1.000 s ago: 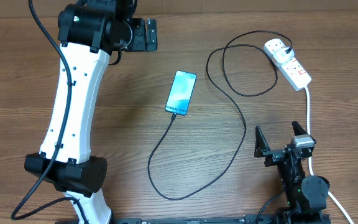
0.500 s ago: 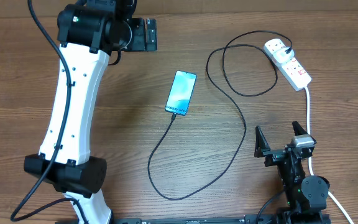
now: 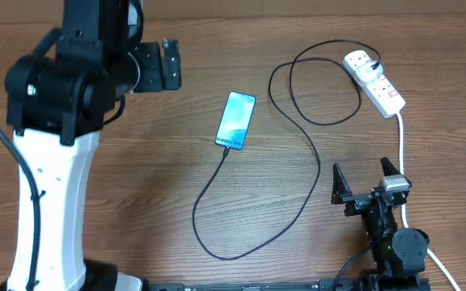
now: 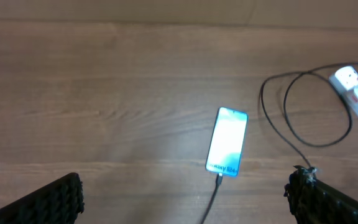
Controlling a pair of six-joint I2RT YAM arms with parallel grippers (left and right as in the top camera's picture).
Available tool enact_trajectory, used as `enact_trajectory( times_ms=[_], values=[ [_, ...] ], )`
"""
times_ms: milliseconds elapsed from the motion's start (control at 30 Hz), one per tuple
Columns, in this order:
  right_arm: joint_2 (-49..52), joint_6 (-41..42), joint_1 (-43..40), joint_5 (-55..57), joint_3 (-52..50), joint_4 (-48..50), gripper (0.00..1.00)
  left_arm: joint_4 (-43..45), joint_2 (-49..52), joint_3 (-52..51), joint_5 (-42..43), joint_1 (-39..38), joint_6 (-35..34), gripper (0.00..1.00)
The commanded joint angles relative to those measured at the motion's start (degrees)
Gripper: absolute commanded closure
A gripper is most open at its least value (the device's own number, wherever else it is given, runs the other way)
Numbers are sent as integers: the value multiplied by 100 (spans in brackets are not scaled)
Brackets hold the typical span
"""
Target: Plug charger to phone and switch on socket
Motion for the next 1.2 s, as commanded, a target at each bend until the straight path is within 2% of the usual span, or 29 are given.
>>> enact_trajectory(
  times_ms=[0, 167, 333, 500, 633, 933, 1167],
  values=[
    [-68, 35, -9, 52, -59, 15, 0, 505, -293, -964, -116, -37, 11, 0],
    [-68, 33, -9, 52, -59, 15, 0, 1499, -1069, -2592, -140, -24, 13, 0],
    [-68, 35, -9, 52, -59, 13, 0, 1521, -1971, -3713, -138, 240, 11, 0],
    [-68, 35, -9, 52, -59, 13, 0, 1665, -2979, -4690, 52, 857, 7, 0],
    [-68, 35, -9, 52, -59, 15, 0, 2310, -3871, -5646, 85, 1176, 37, 0],
    [-68, 35, -9, 52, -59, 15, 0, 3993, -6264, -7921, 863, 1504, 94, 0],
    [-68, 35, -9, 52, -59, 15, 0, 3891, -7248, -8710, 1060, 1700, 94, 0]
  ],
)
